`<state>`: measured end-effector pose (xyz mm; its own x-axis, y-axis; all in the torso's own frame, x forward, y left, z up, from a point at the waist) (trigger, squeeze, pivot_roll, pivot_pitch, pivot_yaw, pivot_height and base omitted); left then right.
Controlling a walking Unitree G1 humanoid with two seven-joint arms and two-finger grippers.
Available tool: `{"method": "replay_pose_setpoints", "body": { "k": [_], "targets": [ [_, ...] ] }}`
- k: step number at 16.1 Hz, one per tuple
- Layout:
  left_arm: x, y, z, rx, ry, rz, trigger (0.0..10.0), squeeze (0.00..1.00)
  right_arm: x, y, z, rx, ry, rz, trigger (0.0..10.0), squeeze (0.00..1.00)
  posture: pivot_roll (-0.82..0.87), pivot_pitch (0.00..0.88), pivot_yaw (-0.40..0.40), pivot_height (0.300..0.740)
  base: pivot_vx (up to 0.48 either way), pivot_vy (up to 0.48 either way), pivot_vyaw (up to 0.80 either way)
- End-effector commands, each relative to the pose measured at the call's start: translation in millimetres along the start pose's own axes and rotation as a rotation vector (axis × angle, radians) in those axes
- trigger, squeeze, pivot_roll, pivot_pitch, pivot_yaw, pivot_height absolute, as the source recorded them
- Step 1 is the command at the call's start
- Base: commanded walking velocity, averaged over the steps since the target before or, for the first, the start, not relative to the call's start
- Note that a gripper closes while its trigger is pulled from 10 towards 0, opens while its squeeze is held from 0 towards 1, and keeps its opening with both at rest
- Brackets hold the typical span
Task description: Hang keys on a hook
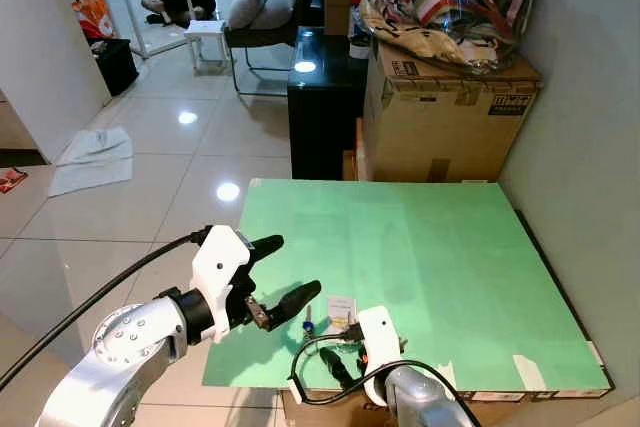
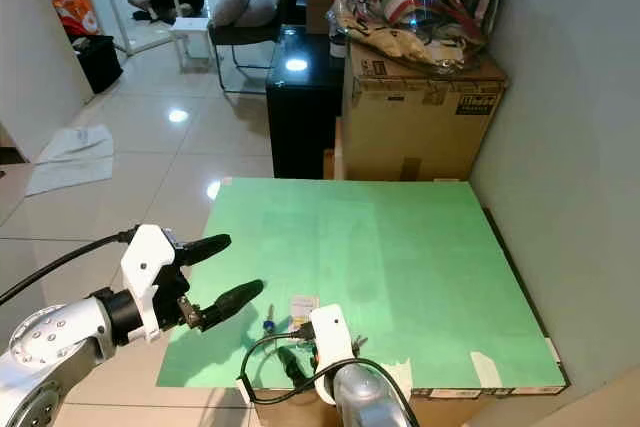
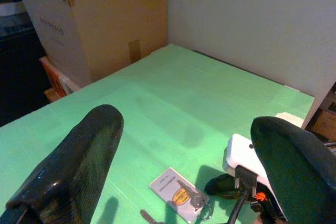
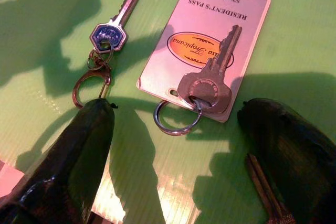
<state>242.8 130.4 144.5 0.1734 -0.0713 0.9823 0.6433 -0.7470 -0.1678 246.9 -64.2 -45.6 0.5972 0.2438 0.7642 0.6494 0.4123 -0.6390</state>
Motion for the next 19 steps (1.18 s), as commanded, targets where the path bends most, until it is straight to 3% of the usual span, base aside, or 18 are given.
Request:
{"method": "replay_pose_setpoints", "body": {
  "k": [1, 7, 8, 11, 12, 13, 14, 15, 19],
  "targets": [
    [0.3, 2.4, 0.4, -0.002, 0.01, 0.001, 10.0, 0.0, -7.7, 0.0, 2.1, 0.009, 0.008, 0.051, 0.0, 1.0, 0.03, 0.029, 0.016, 0.74, 0.0, 0.0, 0.0],
    [0.4, 9.9, 0.7, -0.012, 0.014, -0.008, 10.0, 0.0, -2.6, -2.0, -5.7, -0.004, 0.006, 0.028, 0.0, 1.0, 0.0, 0.013, 0.014, 0.74, 0.0, 0.0, 0.0],
    [0.1, 11.8, 0.3, -0.017, 0.013, -0.008, 10.0, 0.0, -0.9, -2.7, -8.4, -0.016, -0.011, 0.015, 10.0, 1.0, 0.0, 0.012, 0.015, 0.74, 0.0, 0.0, 0.0],
    [0.0, 13.6, 0.8, -0.02, 0.015, -0.009, 10.0, 0.0, 0.8, -3.7, -10.6, -0.049, -0.026, 0.0, 10.0, 1.0, 0.0, 0.013, 0.017, 0.74, 0.0, 0.0, 0.0],
    [0.2, 13.8, 1.1, -0.02, 0.016, -0.01, 10.0, 0.0, 5.7, -4.2, -14.0, -0.079, -0.092, -0.021, 10.0, 1.0, 0.0, 0.012, 0.016, 0.74, 0.0, 0.0, 0.0],
    [0.3, 14.0, 1.3, -0.019, 0.018, -0.01, 10.0, 0.0, 11.3, -4.9, -20.5, -0.132, -0.136, -0.038, 10.0, 0.83, -0.01, 0.011, 0.016, 0.74, 0.0, 0.0, 0.0],
    [-0.1, 14.1, 1.5, -0.017, 0.018, -0.007, 10.0, 0.0, 18.8, -6.3, -25.4, -0.173, -0.164, -0.076, 10.0, 0.0, -0.01, 0.011, 0.015, 0.74, 0.0, 0.0, 0.0],
    [-1.1, 14.1, 1.2, -0.017, 0.017, -0.005, 10.0, 0.0, 24.2, -8.2, -25.8, -0.171, -0.139, -0.105, 10.0, 1.0, -0.01, 0.011, 0.015, 0.74, 0.0, 0.0, 0.0],
    [-2.5, 14.8, 0.7, -0.018, 0.019, -0.002, 10.0, 0.0, 22.6, -9.5, -22.7, -0.161, -0.092, -0.127, 10.0, 1.0, -0.01, 0.008, 0.013, 0.74, 0.0, 0.0, 0.0]
  ]
}}
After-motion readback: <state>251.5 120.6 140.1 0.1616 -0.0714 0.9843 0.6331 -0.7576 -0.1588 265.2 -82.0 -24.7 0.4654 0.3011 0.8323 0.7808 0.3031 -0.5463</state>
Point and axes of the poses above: a point about 5 cm out from each wrist's last joint towards the gripper, its own y axis pointing out of the wrist towards the gripper, its own x axis along the axis of the wrist's last joint, z = x × y, the point moved 2 cm from there along y, pointing out of the wrist towards the gripper, and after that the axes turned 8 degrees about -y, right-handed, at the moved point
